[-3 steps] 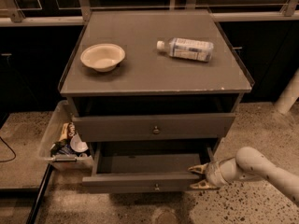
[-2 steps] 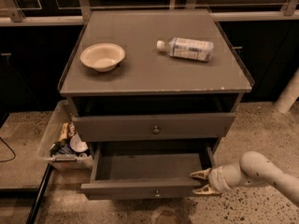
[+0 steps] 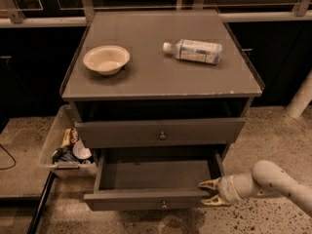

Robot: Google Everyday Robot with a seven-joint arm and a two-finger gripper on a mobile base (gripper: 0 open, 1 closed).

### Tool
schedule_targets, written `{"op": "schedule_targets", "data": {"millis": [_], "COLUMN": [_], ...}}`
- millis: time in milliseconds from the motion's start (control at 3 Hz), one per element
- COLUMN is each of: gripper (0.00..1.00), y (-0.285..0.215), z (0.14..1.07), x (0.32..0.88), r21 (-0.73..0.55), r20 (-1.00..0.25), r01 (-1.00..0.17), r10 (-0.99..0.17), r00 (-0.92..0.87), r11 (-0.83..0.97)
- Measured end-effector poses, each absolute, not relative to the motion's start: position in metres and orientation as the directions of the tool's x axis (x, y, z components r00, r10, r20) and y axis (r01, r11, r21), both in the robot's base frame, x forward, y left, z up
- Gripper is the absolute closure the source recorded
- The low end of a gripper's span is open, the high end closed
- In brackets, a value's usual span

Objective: Open middle drawer

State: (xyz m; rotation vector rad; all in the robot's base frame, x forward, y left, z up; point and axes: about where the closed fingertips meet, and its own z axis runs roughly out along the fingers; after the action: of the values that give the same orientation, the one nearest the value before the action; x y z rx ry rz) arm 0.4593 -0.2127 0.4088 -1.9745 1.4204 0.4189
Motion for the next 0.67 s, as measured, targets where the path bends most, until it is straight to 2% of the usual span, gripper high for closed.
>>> {"op": "schedule_targets", "data": {"millis": [667], "gripper": [0.35], "y": [-0.2104], "z": [0.4078], "x": [0.4598], "r21": [-0.312], "r20": [-0.619], "r01": [-0.931], "r10": [-0.703], "r00": [0.35], "r11": [-0.189]}}
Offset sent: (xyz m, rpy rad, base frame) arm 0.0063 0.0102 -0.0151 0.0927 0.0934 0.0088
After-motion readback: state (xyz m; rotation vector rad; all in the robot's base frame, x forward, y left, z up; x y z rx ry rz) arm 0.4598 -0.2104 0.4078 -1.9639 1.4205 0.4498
